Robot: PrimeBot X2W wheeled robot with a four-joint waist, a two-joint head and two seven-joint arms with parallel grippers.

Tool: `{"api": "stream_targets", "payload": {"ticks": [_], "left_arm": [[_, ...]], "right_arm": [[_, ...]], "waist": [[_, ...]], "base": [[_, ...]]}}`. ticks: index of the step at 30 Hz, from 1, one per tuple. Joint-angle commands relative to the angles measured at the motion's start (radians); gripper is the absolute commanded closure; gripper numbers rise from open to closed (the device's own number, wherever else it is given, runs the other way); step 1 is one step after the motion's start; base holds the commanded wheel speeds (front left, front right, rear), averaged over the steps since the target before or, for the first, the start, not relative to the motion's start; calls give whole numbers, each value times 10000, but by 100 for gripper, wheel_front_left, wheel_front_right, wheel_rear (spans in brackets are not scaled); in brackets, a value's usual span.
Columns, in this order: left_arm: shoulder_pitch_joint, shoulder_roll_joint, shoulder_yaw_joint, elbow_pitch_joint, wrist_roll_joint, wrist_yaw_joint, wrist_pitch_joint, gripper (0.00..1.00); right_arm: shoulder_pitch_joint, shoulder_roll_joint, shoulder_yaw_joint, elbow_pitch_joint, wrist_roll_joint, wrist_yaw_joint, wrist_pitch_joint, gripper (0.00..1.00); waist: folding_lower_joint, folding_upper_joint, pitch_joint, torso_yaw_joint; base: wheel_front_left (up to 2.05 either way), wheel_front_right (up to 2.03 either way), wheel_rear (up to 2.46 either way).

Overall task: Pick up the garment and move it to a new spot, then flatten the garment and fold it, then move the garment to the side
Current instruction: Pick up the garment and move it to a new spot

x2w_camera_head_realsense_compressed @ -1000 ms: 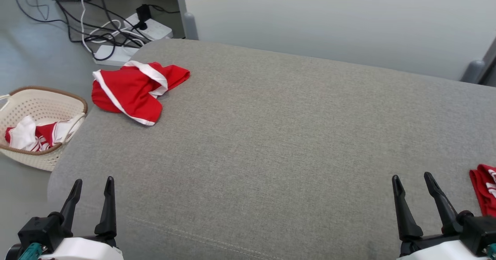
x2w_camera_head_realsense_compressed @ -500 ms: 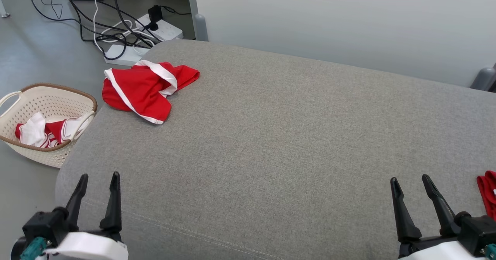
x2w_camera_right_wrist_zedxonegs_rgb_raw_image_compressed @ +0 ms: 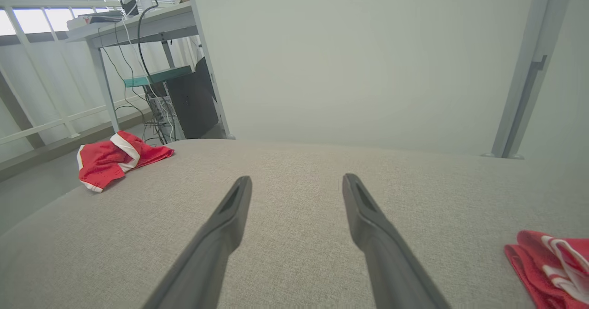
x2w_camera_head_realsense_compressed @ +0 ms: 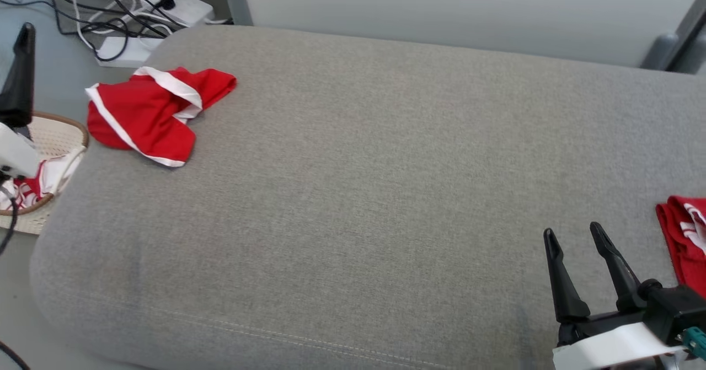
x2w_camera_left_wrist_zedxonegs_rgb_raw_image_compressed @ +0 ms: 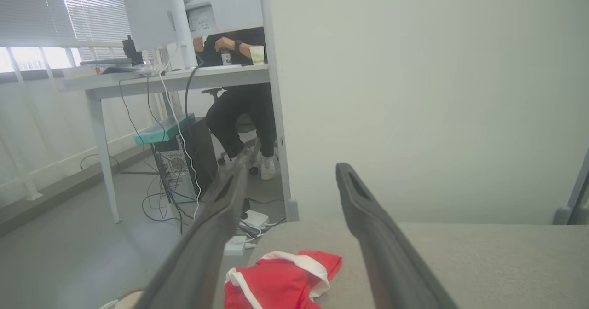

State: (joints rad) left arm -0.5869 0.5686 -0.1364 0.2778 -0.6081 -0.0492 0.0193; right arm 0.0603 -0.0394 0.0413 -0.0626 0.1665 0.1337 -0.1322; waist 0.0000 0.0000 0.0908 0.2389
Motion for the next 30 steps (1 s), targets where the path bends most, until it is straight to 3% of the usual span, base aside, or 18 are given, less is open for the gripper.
{"api": "stream_targets", "payload": {"ticks": [1, 11, 15, 25, 26, 27, 28, 30], "left_arm": [[-751, 620, 385, 409, -171, -152, 336, 0], [-2667, 1151, 444, 4617, -1814, -730, 2677, 0], [-2861, 1270, 426, 5389, -2312, -787, 3231, 0], [-2918, 1375, 196, 6374, -3016, -812, 3249, 0], [-2927, 1342, 156, 6413, -3090, -812, 3238, 16], [-2926, 1323, 93, 6418, -3156, -813, 3240, 73], [-2922, 1325, 39, 6424, -3212, -813, 3210, 100], [-2921, 1350, -117, 6436, -3260, -813, 3154, 100]], "right_arm": [[-448, -108, 249, -371, -98, -30, -7, 0], [-1247, -108, 359, -626, -325, -30, -86, 0], [-1597, -108, 382, -717, -427, -30, -134, 0], [-2006, -108, 373, -862, -673, -30, -121, 0], [-2017, -108, 364, -879, -689, -30, -105, 0], [-2029, -108, 356, -904, -702, -30, -83, 0], [-2045, -108, 352, -931, -712, -30, -61, 0], [-2073, -108, 333, -970, -739, -30, -25, 0]], "waist": [[0, 0, 681, -612], [0, 0, 2921, -1689], [0, 0, 3623, -1889], [0, 0, 4463, -2042], [0, 0, 4479, -2041], [0, 0, 4498, -2041], [0, 0, 4520, -2043], [0, 0, 4537, -2027]], "base": [[0, 0, 0], [0, 0, 0], [0, 0, 0], [0, 0, 0], [0, 0, 0], [0, 0, 0], [0, 0, 0], [0, 0, 0]]}}
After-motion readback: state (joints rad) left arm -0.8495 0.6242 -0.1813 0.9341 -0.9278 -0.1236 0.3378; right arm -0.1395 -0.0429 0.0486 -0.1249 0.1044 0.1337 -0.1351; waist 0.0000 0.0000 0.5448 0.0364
